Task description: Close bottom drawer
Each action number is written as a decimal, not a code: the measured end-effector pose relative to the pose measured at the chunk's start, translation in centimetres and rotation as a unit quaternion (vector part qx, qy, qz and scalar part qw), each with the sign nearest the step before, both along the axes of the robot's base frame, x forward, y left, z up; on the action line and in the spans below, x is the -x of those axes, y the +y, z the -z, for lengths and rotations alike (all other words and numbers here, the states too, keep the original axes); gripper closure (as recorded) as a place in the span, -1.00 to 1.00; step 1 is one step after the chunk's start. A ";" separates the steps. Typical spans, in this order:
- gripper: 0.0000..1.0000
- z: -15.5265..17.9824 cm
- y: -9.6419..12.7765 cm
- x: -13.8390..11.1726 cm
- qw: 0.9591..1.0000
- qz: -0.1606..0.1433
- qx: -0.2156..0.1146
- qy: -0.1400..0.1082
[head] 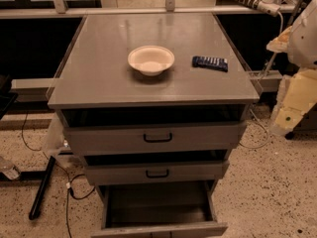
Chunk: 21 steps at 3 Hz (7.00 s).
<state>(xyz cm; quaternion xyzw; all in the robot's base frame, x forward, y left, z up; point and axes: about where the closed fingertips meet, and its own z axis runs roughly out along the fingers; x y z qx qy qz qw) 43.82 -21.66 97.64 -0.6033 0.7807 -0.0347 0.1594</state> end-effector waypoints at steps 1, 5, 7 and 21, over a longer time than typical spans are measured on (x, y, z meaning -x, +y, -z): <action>-1.00 0.0 0.0 0.0 1.000 0.000 0.000 0.000; -0.16 18.0 -1.7 3.3 0.990 -0.080 -0.113 -0.018; 0.77 24.8 -3.0 3.6 0.988 -0.058 -0.144 0.006; 1.00 74.0 -2.1 4.0 0.955 0.042 -0.289 0.057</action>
Offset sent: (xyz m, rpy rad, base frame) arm -0.0041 -0.0034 -0.0389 0.0571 -0.0044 0.1112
